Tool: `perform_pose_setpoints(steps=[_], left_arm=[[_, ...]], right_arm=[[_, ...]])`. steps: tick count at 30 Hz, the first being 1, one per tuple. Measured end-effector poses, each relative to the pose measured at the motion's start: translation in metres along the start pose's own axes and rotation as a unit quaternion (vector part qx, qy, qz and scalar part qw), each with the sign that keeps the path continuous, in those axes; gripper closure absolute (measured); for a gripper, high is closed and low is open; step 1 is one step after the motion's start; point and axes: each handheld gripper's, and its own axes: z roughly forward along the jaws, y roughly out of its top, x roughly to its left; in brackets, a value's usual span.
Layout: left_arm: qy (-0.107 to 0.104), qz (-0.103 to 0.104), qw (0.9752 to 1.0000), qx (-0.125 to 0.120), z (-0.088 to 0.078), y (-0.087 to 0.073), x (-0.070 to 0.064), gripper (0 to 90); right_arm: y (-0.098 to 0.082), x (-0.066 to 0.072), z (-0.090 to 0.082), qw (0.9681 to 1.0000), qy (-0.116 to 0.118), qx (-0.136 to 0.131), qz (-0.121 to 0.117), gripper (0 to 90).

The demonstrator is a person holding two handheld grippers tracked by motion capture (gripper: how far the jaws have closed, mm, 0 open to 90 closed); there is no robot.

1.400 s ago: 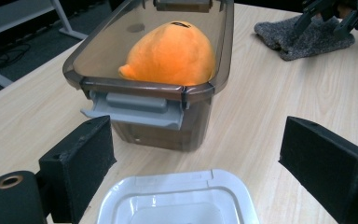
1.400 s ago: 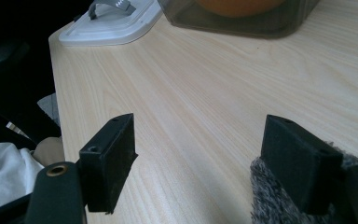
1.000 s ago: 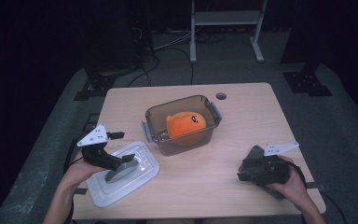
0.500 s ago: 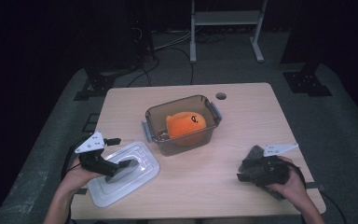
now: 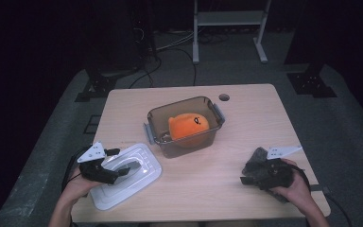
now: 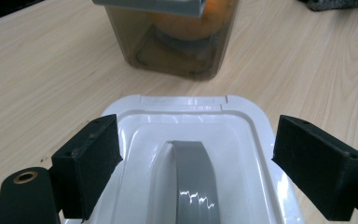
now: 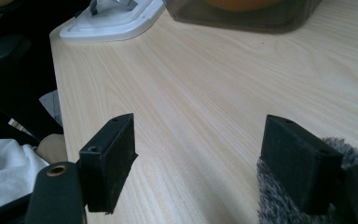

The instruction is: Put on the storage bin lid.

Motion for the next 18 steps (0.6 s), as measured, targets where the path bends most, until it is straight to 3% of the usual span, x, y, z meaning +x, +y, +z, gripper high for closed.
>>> perform_pose_setpoints(steps=[8, 18], left_arm=[[0.008, 0.007, 0.9999, 0.002, 0.002, -0.012, -0.001, 15.1], [0.002, 0.014, 0.9999, 0.004, 0.004, -0.024, -0.001, 29.4]], right_arm=[[-0.001, 0.0, 0.0, 1.0, 0.001, 0.003, -0.002, 24.9], [-0.001, 0.001, 0.001, 1.0, 0.0, 0.006, -0.002, 24.9]])
